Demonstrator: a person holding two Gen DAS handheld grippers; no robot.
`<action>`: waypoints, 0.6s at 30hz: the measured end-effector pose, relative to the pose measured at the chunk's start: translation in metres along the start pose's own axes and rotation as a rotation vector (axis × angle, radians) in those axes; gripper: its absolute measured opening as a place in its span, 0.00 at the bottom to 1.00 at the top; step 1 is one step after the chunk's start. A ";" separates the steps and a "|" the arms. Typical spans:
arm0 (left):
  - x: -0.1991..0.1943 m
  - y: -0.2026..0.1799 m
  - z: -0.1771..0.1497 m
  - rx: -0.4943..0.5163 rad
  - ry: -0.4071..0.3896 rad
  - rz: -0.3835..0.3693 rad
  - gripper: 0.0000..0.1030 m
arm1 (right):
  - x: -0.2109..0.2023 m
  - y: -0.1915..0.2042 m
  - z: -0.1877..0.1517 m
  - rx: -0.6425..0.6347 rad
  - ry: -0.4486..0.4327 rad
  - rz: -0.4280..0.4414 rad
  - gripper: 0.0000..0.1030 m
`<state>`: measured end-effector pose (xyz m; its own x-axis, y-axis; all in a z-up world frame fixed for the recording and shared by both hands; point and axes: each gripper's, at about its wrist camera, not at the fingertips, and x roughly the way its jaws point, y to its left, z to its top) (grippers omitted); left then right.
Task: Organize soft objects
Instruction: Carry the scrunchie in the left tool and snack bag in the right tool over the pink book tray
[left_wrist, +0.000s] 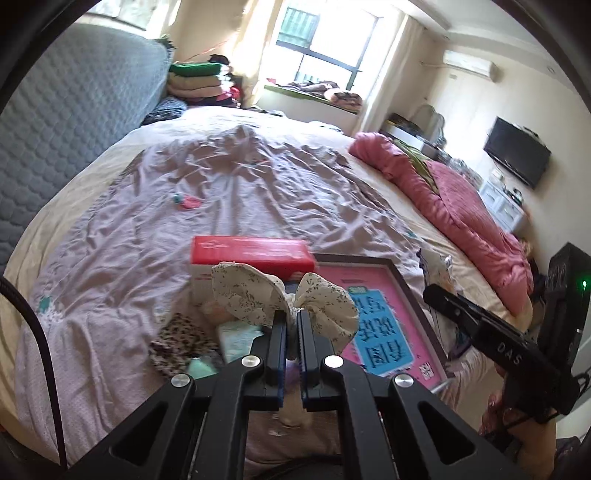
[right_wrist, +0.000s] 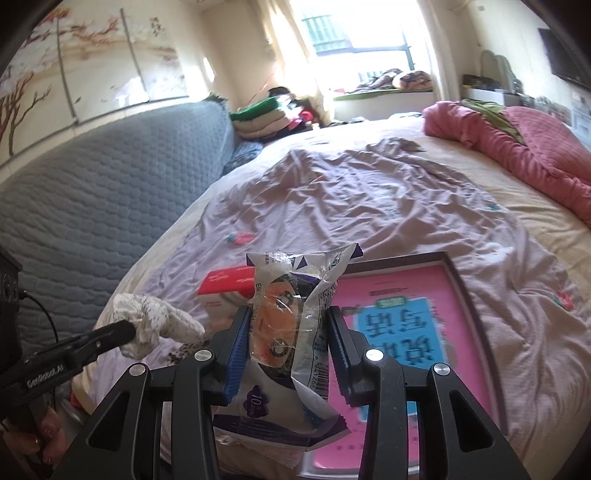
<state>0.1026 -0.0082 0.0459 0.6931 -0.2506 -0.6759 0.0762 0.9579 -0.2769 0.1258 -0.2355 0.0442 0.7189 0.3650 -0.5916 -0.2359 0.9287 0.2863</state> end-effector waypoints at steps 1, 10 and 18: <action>0.001 -0.006 0.000 0.005 0.005 -0.002 0.05 | -0.003 -0.005 0.000 0.008 -0.002 -0.005 0.41; 0.015 -0.059 -0.003 0.075 0.037 -0.049 0.05 | -0.036 -0.063 -0.001 0.078 -0.047 -0.078 0.41; 0.049 -0.095 -0.017 0.136 0.118 -0.090 0.05 | -0.041 -0.100 -0.014 0.105 -0.030 -0.147 0.41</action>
<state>0.1168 -0.1135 0.0274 0.5909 -0.3432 -0.7301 0.2354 0.9390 -0.2508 0.1107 -0.3424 0.0300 0.7600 0.2220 -0.6108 -0.0579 0.9592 0.2766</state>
